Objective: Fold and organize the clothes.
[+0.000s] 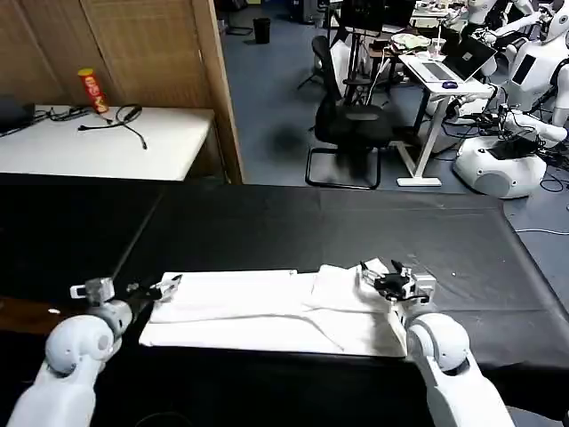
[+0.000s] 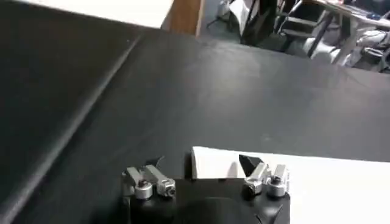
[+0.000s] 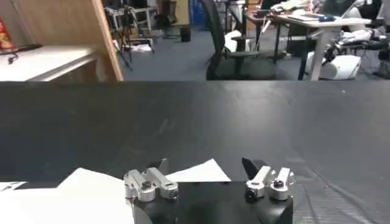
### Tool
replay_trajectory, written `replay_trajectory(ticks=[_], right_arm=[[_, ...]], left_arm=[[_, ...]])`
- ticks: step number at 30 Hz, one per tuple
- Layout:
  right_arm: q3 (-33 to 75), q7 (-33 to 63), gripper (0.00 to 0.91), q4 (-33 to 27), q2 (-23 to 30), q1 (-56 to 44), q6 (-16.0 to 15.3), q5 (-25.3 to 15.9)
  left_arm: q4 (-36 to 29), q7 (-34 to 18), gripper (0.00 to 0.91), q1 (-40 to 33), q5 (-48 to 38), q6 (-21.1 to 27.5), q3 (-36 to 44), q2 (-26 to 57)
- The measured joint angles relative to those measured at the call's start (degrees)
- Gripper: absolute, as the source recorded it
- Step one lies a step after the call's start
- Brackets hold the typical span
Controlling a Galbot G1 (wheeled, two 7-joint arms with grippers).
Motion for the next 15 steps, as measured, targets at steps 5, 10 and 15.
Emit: replay_trajectory(ticks=[5, 10, 15], right_arm=[[0.1, -0.4, 0.137, -1.4, 0.8, 0.6, 0.8, -0.9], [0.5, -0.5, 0.059, -2.1, 1.6, 0.4, 1.5, -1.7], [1.7, 1.5, 0.029, -1.0, 2.8, -0.6, 2.8, -3.7]], left_arm=[[0.2, 0.1, 0.000, 0.2, 0.0, -0.4, 0.0, -0.1], [0.4, 0.2, 0.000, 0.1, 0.3, -0.6, 0.1, -0.9], [0.8, 0.3, 0.000, -0.6, 2.9, -2.4, 0.7, -2.0]])
